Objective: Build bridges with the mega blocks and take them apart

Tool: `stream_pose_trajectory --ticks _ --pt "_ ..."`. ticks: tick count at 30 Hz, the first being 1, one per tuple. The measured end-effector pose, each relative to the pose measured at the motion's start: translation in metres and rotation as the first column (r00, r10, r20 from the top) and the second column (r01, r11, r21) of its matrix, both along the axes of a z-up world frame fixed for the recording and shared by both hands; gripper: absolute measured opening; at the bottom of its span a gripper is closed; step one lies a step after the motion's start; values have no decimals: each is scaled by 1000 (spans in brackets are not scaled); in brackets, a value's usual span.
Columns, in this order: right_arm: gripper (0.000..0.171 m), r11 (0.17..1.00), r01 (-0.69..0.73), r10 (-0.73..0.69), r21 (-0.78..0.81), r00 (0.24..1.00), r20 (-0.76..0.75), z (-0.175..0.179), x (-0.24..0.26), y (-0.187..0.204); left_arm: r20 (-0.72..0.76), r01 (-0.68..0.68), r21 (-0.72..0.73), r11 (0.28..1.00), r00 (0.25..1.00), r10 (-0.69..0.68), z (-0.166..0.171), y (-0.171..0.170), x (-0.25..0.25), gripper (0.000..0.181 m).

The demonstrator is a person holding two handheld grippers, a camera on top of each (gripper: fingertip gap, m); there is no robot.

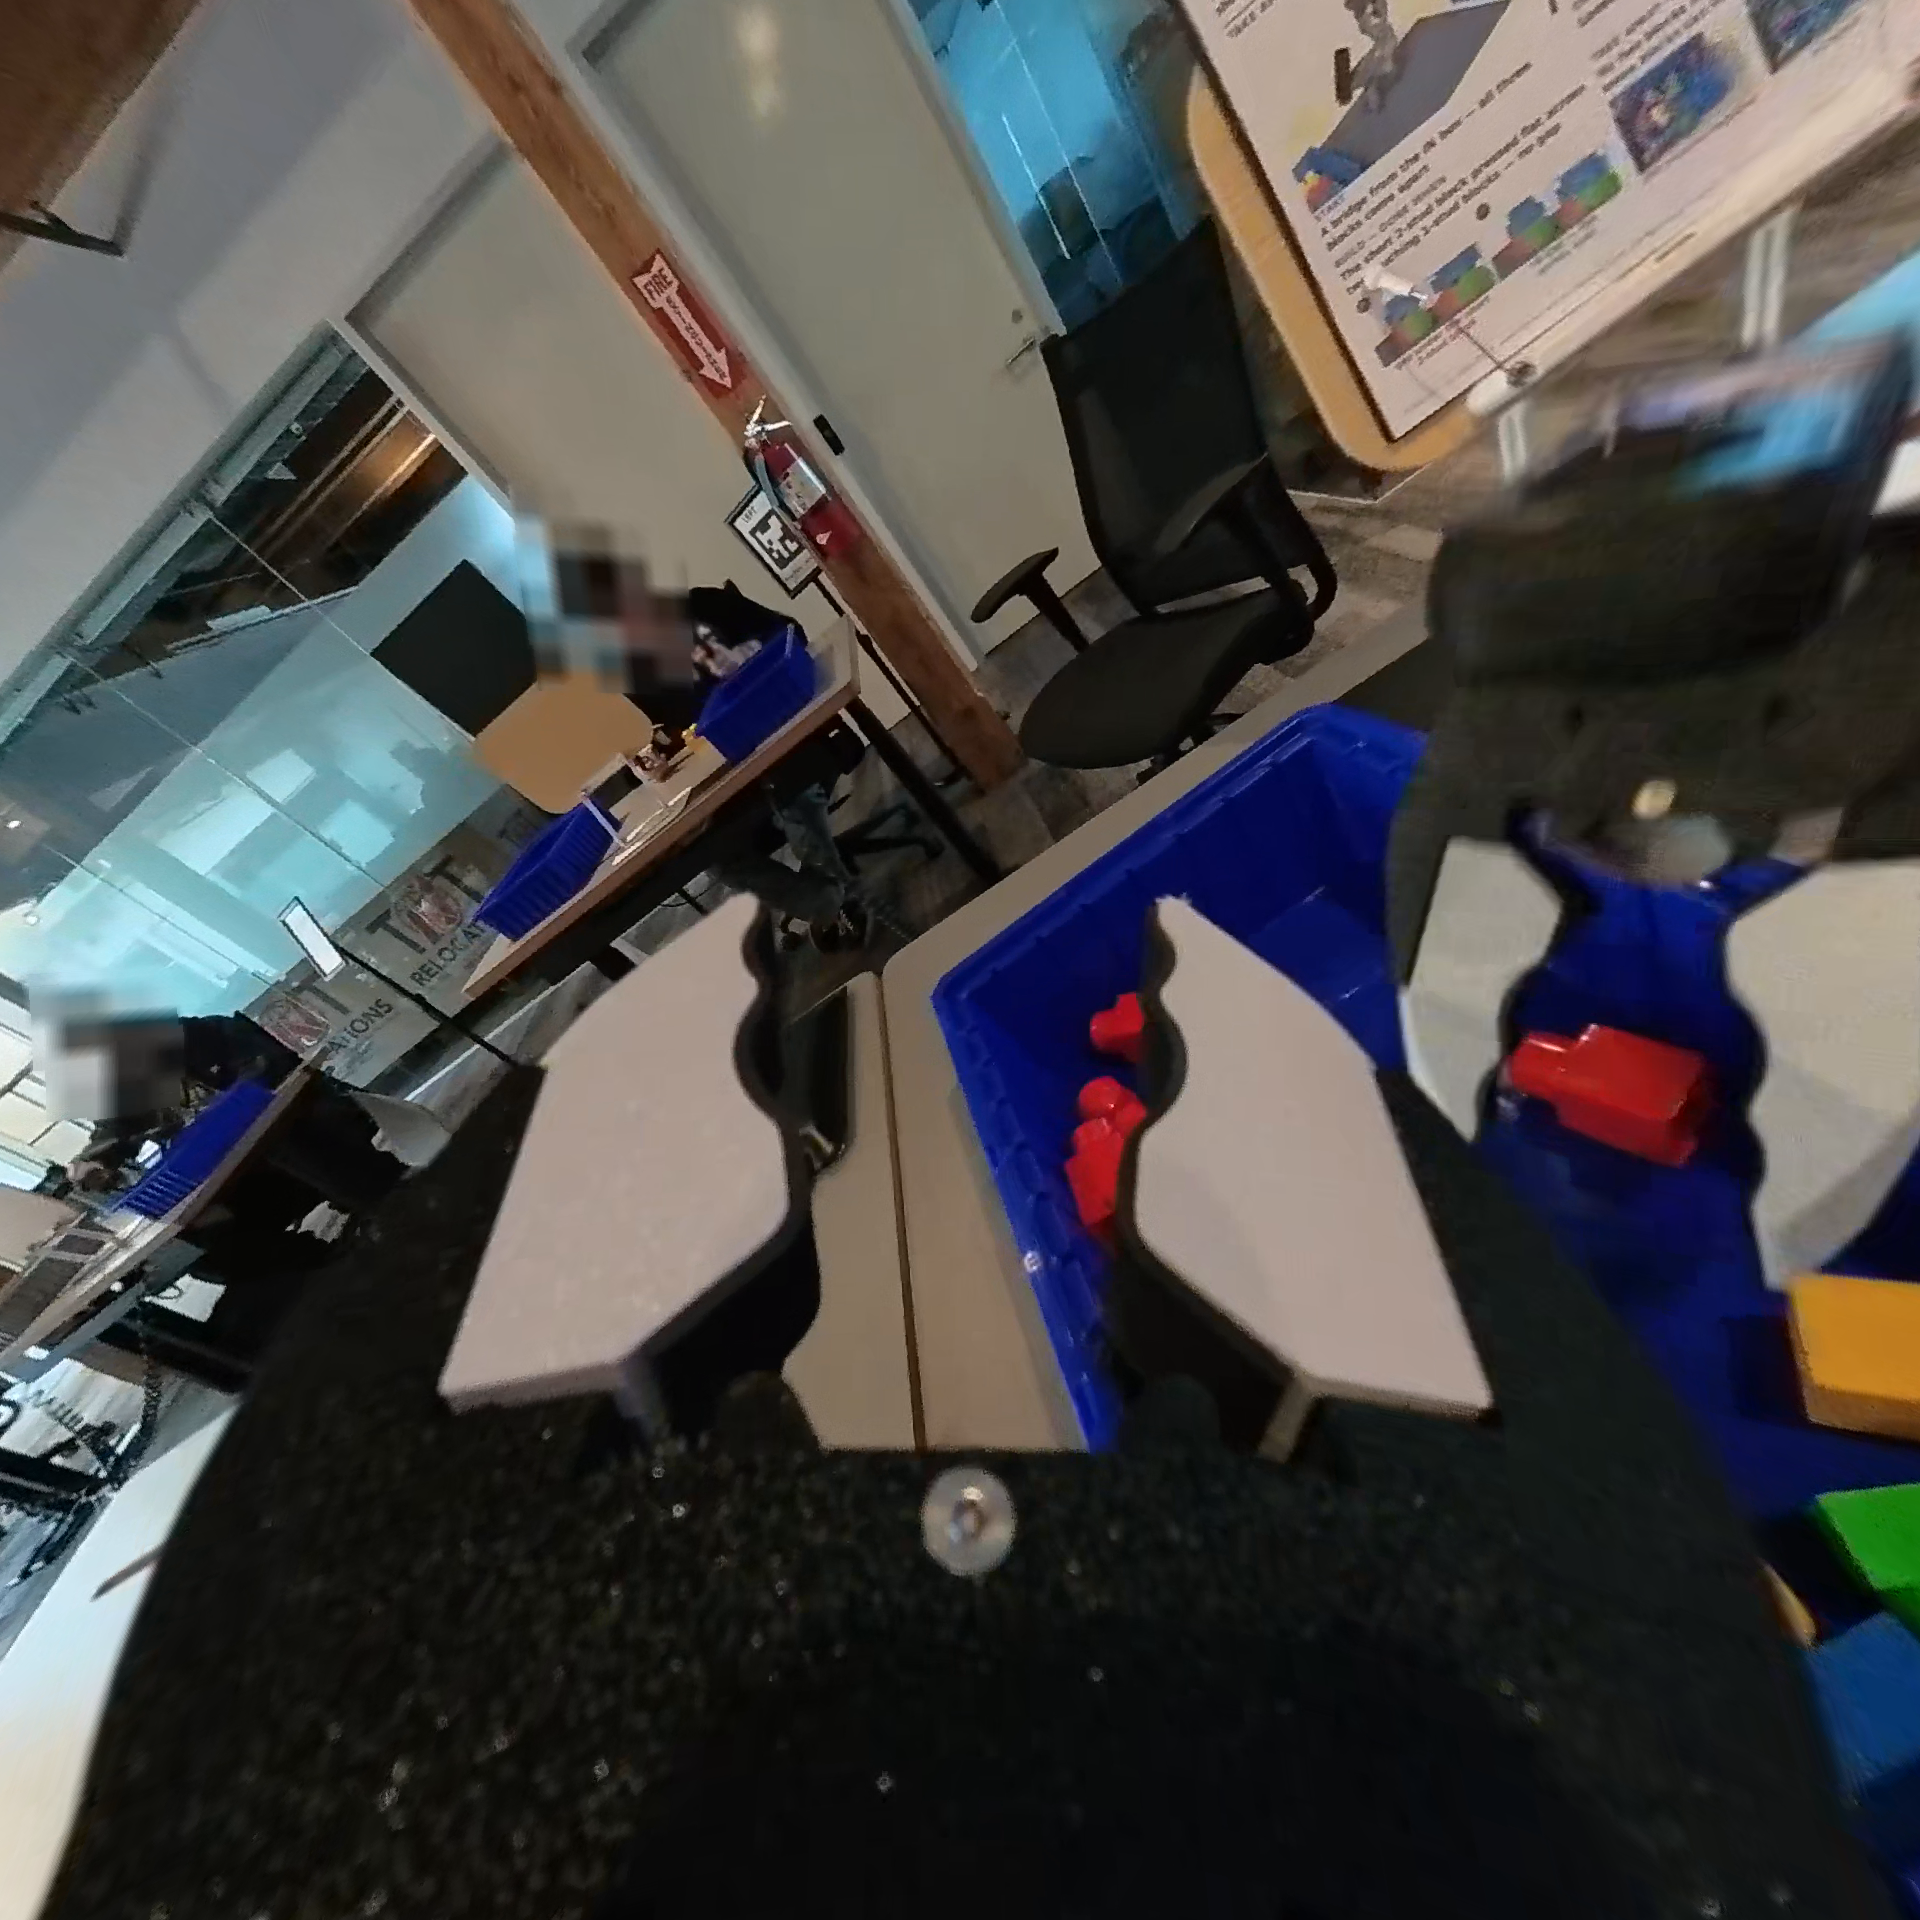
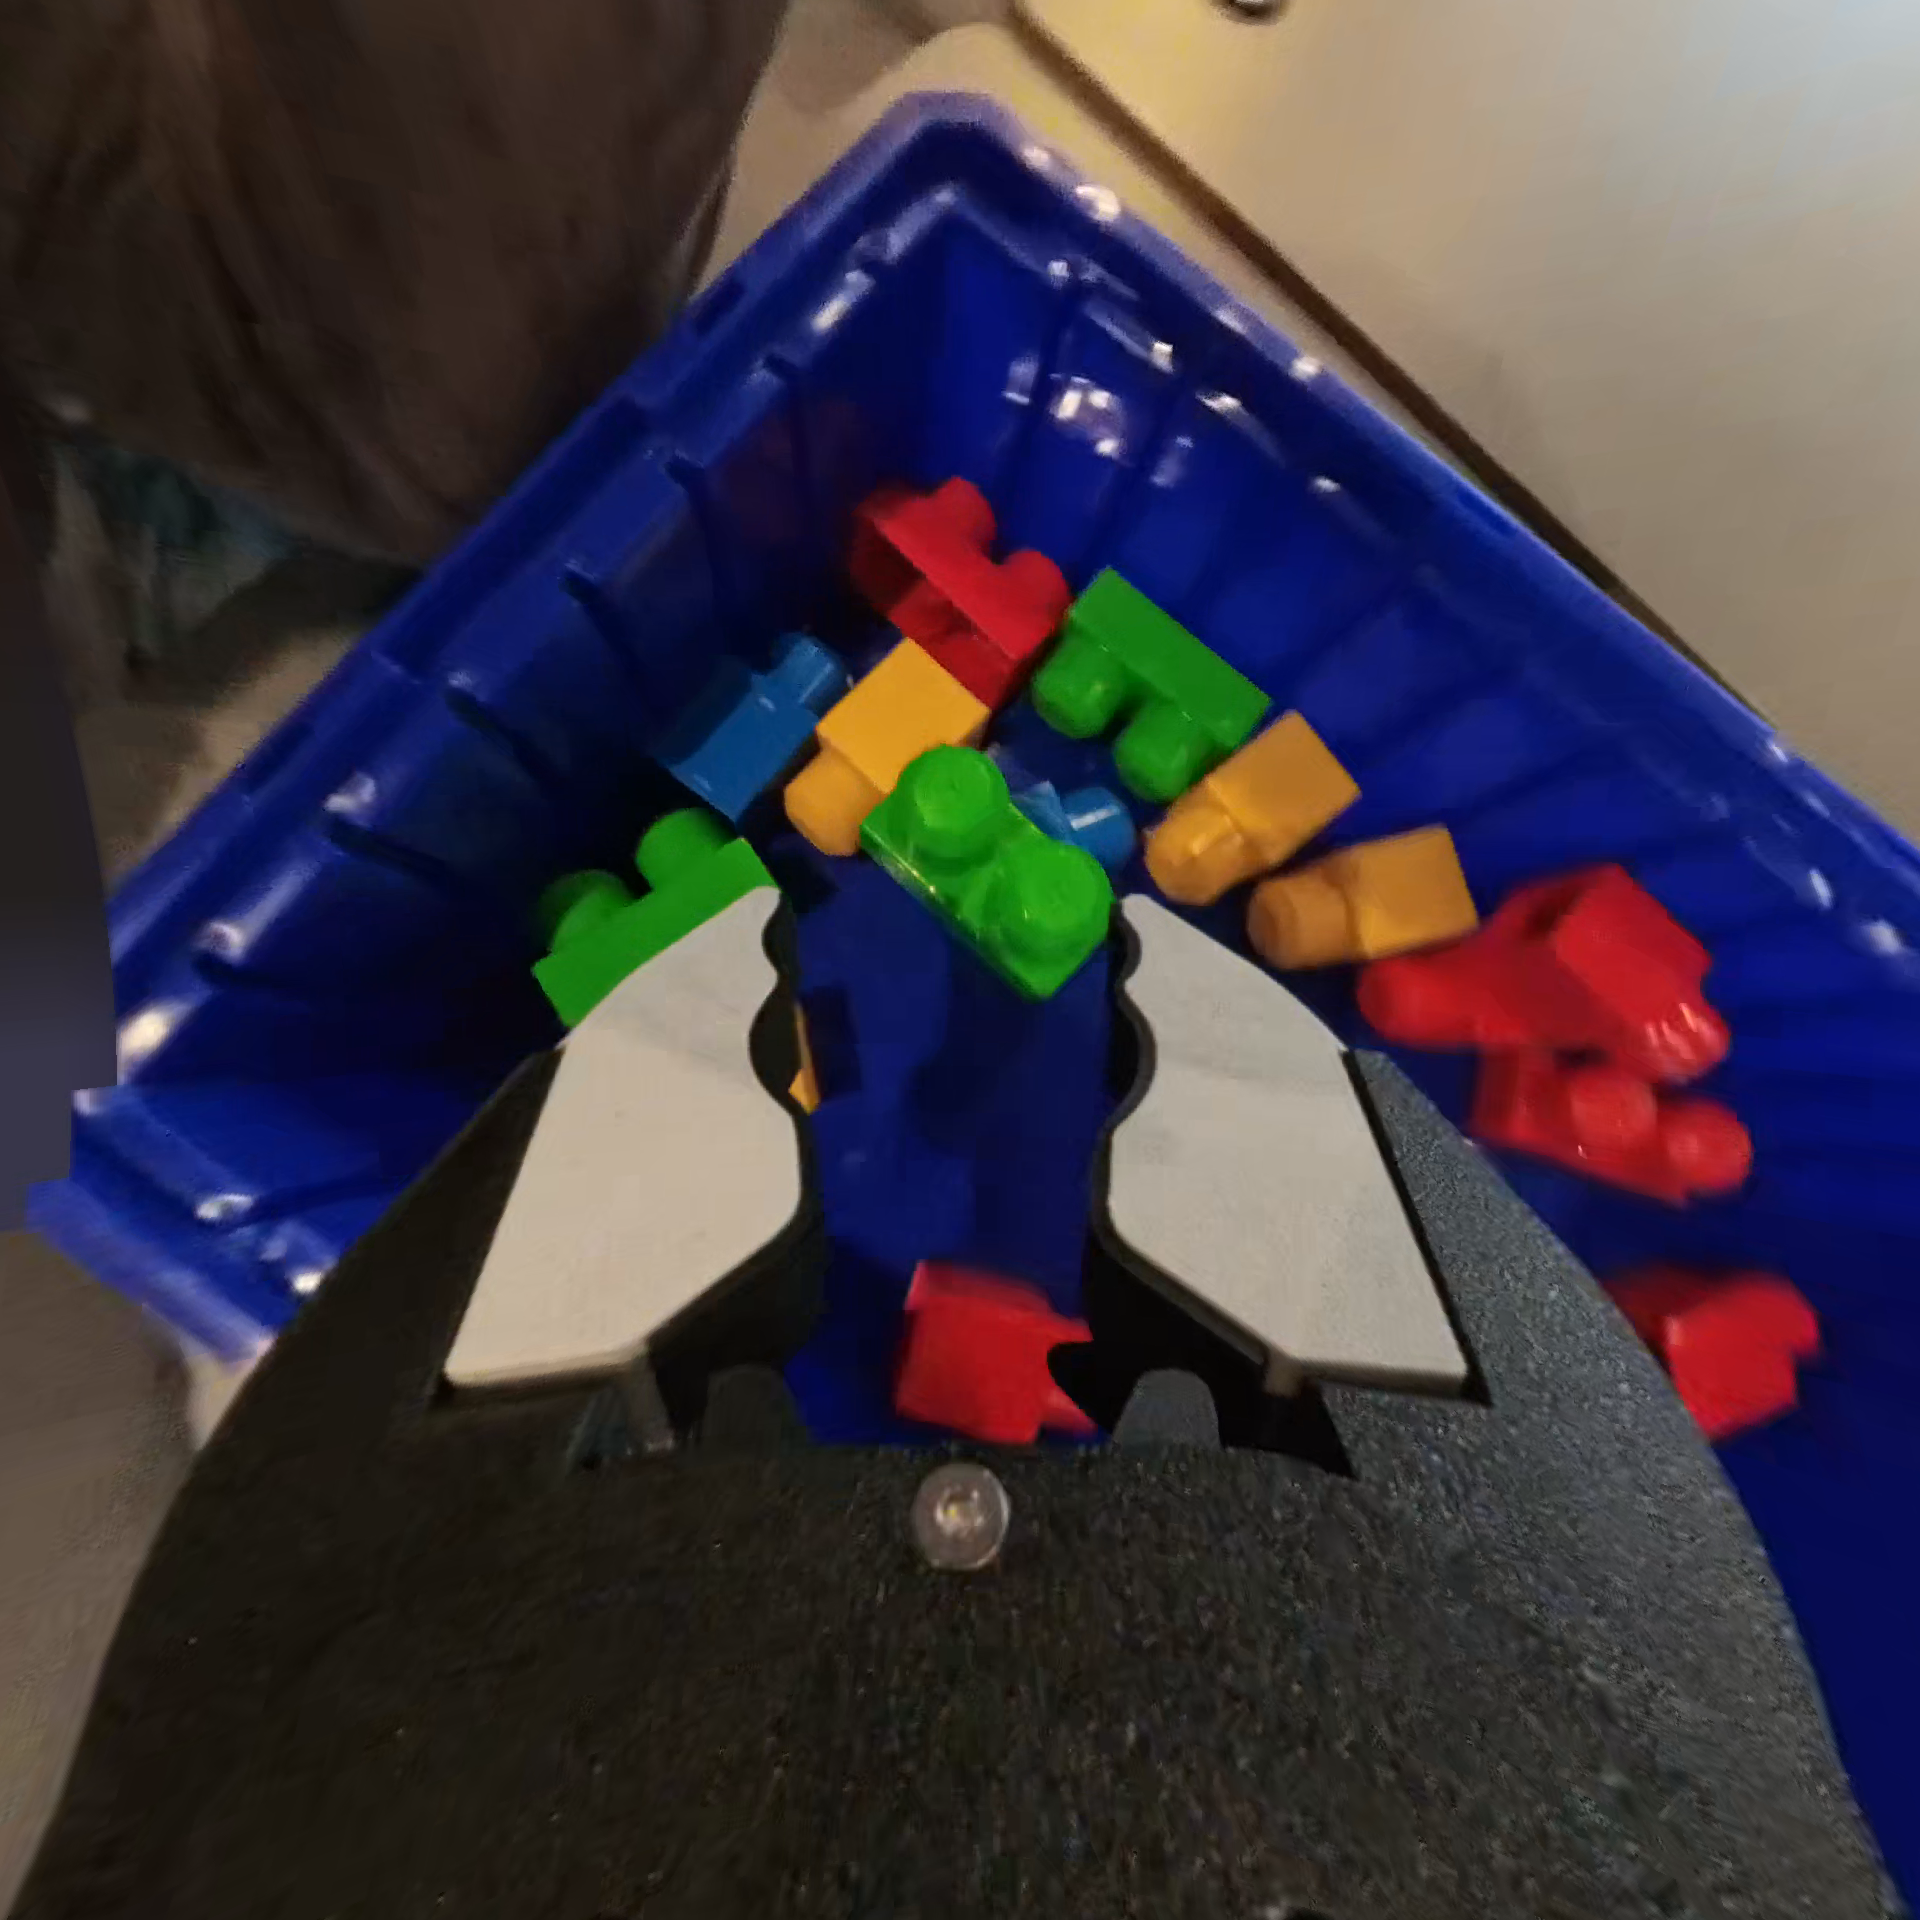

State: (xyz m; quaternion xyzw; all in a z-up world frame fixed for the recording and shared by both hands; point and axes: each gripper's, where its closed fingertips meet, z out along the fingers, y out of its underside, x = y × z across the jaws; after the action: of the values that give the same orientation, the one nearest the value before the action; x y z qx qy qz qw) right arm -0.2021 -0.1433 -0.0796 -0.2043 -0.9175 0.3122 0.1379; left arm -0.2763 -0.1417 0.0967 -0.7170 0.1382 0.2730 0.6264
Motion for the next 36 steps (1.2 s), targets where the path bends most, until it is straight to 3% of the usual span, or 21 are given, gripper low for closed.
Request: stream_pose_trajectory --ticks 3,7,9,10,13,20,23,25,28,32,36 --pt "68 992 -127 127 5 989 71 -20 -12 -10 40 -12 12 1000 999 12 -1 -7 -9 67" --pt "83 983 -180 170 46 970 172 -47 -26 -6 75 -30 32 999 997 28 -1 -16 -20 68" --pt "72 974 -206 182 94 960 213 -60 -27 -2 90 -32 39 999 996 29 0 -19 -23 68" --pt "44 968 -224 192 110 951 244 -64 -24 -1 95 -33 41 999 995 29 -1 -20 -24 69" --pt "39 973 -191 158 127 959 235 -62 -28 1 99 -36 44 998 995 32 0 -22 -26 69" --pt "38 991 112 -118 -70 989 -89 34 -17 36 99 -19 38 999 995 15 -1 -20 -23 68" --pt "37 949 307 -316 -78 925 -212 65 23 74 86 -8 22 1000 996 6 -3 -15 -19 69" --pt "37 873 486 -481 -46 841 -248 68 58 108 77 -3 10 1000 997 2 -4 -12 -16 69" --pt "37 751 660 -651 -10 738 -178 47 110 144 70 3 -8 1000 998 -3 -6 -7 -13 69" --pt "37 590 804 -806 75 592 -18 -18 156 177 81 0 -31 1000 997 3 -9 -3 -12 70" --pt "38 514 855 -854 73 501 142 -71 179 186 82 12 -42 999 997 -8 -10 1 -7 71"
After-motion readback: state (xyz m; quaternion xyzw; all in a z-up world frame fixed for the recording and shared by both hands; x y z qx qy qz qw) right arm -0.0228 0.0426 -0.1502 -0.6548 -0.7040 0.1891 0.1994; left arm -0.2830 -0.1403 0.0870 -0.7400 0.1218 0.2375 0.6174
